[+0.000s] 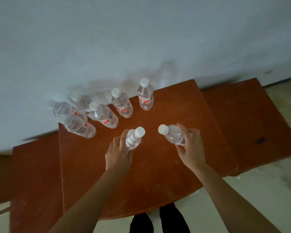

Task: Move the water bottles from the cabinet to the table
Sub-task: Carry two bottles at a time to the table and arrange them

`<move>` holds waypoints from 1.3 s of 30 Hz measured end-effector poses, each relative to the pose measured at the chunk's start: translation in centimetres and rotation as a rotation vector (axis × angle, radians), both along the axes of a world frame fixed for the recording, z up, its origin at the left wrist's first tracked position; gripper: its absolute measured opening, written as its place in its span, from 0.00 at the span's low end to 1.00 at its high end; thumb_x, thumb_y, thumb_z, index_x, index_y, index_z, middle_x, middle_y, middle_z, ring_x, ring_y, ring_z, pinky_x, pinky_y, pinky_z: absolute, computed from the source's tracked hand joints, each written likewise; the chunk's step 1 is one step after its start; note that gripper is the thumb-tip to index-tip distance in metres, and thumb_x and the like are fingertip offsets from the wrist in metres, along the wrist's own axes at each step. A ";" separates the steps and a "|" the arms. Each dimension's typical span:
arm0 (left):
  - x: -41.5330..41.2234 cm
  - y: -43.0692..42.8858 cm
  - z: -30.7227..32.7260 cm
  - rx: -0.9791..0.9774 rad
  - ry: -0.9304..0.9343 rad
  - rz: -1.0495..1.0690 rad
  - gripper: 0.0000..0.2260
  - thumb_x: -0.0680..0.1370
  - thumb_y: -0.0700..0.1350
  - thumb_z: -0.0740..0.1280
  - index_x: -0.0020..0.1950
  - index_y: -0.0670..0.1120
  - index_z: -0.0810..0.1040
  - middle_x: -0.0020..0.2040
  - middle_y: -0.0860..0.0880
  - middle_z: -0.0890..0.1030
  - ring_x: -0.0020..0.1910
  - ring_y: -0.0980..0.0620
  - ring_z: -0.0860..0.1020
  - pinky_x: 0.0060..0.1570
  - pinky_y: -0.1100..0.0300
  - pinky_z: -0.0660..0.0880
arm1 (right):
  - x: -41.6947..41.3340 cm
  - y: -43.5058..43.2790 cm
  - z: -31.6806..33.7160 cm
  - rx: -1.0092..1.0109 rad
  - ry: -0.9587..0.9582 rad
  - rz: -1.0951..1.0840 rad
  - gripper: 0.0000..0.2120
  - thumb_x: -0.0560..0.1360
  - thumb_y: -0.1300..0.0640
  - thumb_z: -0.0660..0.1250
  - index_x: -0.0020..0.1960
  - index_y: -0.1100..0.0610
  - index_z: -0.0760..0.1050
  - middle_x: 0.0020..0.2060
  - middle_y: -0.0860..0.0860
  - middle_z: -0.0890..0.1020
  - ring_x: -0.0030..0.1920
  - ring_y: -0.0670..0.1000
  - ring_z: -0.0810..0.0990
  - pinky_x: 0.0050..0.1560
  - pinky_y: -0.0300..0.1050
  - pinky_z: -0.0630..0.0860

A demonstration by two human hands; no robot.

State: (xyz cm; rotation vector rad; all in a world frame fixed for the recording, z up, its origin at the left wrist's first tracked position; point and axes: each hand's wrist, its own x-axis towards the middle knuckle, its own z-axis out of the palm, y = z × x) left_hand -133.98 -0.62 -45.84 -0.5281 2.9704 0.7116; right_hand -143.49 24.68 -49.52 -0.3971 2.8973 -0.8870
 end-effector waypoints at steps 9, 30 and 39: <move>-0.6 2.6 10.2 -0.526 0.193 -0.481 0.47 0.62 0.42 0.82 0.75 0.59 0.62 0.57 0.38 0.76 0.57 0.36 0.74 0.62 0.31 0.70 | 8.8 7.7 10.7 0.344 0.303 -0.221 0.45 0.63 0.67 0.79 0.73 0.42 0.67 0.65 0.60 0.73 0.64 0.65 0.73 0.61 0.73 0.70; 30.9 33.2 22.5 -0.312 0.772 -1.810 0.40 0.59 0.33 0.78 0.70 0.50 0.76 0.53 0.43 0.80 0.50 0.37 0.77 0.55 0.32 0.71 | 72.6 13.3 24.0 0.884 -0.145 -1.423 0.48 0.57 0.74 0.69 0.71 0.42 0.69 0.60 0.54 0.78 0.61 0.63 0.74 0.68 0.77 0.60; 65.5 35.4 24.0 -0.120 1.008 -2.252 0.39 0.58 0.31 0.76 0.68 0.50 0.78 0.51 0.44 0.80 0.48 0.38 0.78 0.55 0.35 0.69 | 104.1 1.0 23.6 0.784 -0.358 -1.894 0.51 0.53 0.72 0.72 0.71 0.40 0.68 0.60 0.52 0.77 0.63 0.63 0.73 0.72 0.73 0.48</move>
